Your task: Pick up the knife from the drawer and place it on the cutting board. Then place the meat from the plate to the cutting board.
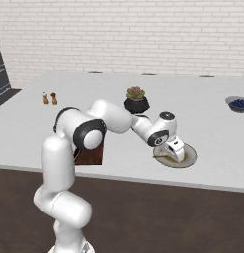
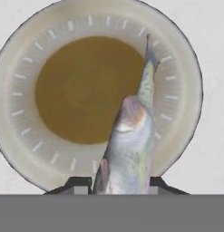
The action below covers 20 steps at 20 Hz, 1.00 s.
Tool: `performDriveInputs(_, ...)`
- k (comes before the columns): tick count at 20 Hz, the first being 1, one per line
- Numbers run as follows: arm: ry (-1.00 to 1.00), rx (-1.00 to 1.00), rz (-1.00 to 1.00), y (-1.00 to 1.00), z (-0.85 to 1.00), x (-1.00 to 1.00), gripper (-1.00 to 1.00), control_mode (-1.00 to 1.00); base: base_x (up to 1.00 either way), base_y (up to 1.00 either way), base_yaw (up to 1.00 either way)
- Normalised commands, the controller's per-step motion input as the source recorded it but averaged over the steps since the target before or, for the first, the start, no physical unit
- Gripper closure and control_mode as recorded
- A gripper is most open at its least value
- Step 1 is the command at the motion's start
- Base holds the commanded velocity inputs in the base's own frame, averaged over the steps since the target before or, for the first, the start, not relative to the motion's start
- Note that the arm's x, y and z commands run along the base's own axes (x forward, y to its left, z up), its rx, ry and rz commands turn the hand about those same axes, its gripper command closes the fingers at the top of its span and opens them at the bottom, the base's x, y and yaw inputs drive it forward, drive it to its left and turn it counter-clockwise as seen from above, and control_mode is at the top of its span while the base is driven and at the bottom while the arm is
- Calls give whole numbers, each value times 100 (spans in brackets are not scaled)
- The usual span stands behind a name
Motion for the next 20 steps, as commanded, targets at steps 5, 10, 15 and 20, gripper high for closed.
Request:
performDriveInputs(5, 0, 0, 18, 100, 64, -67, 100, -100, 0, 0, 0)
performDriveInputs(10, 6, 0, 28, 100, 69, -29, 100, -100, 0, 0, 0)
performDriveInputs(15, 17, 0, 35, 100, 36, -9, 100, -100, 0, 0, 0)
performDriveInputs(20, 12, 0, 44, 100, 1, 0, 100, -100, 0, 0, 0)
